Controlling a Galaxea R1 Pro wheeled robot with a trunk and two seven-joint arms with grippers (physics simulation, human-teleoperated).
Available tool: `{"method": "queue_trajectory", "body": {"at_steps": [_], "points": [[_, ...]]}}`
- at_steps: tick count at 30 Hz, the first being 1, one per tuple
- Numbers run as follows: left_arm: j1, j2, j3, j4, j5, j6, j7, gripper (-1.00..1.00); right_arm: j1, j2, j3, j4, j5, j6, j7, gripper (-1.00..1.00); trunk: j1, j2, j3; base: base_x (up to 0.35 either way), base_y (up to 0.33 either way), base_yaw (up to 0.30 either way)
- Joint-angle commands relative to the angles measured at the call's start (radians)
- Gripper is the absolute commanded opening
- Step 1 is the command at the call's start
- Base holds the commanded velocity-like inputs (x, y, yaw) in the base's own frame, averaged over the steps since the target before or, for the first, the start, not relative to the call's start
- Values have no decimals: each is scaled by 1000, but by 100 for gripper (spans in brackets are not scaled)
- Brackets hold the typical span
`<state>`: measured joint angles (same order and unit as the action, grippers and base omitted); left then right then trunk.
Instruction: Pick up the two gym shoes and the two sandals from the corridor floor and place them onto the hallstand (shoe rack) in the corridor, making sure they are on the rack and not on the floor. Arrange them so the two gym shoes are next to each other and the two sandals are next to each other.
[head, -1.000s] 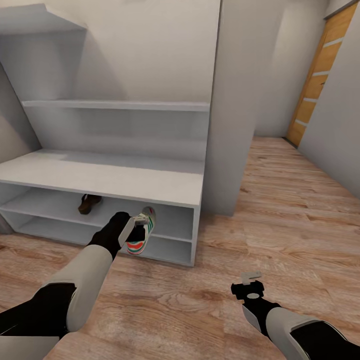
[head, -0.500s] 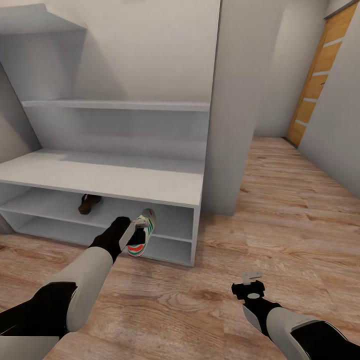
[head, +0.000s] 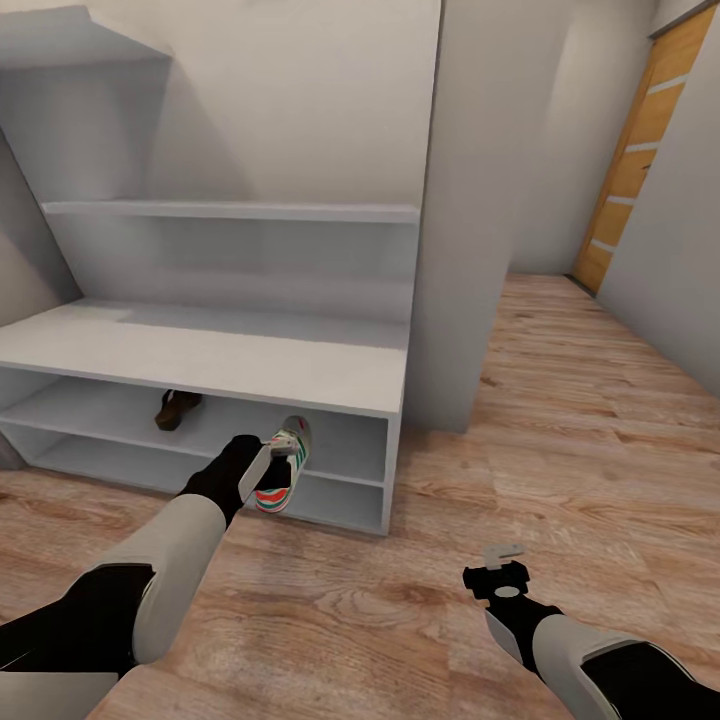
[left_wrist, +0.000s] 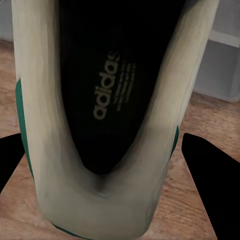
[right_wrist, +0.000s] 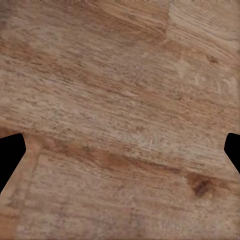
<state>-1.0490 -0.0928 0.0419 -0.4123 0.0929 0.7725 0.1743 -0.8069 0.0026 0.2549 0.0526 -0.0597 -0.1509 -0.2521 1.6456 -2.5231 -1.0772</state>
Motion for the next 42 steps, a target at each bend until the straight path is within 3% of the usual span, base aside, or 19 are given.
{"method": "queue_trajectory", "body": {"at_steps": [1, 42], "points": [[-1, -1, 4, -1, 10, 3, 8, -100, -2, 0, 7, 4, -6, -7, -1, 100, 0, 0, -1, 21, 0, 0], [0, -1, 4, 2, 10, 2, 8, -100, -2, 0, 7, 4, -6, -7, -1, 100, 0, 0, -1, 92, -4, 0]]}}
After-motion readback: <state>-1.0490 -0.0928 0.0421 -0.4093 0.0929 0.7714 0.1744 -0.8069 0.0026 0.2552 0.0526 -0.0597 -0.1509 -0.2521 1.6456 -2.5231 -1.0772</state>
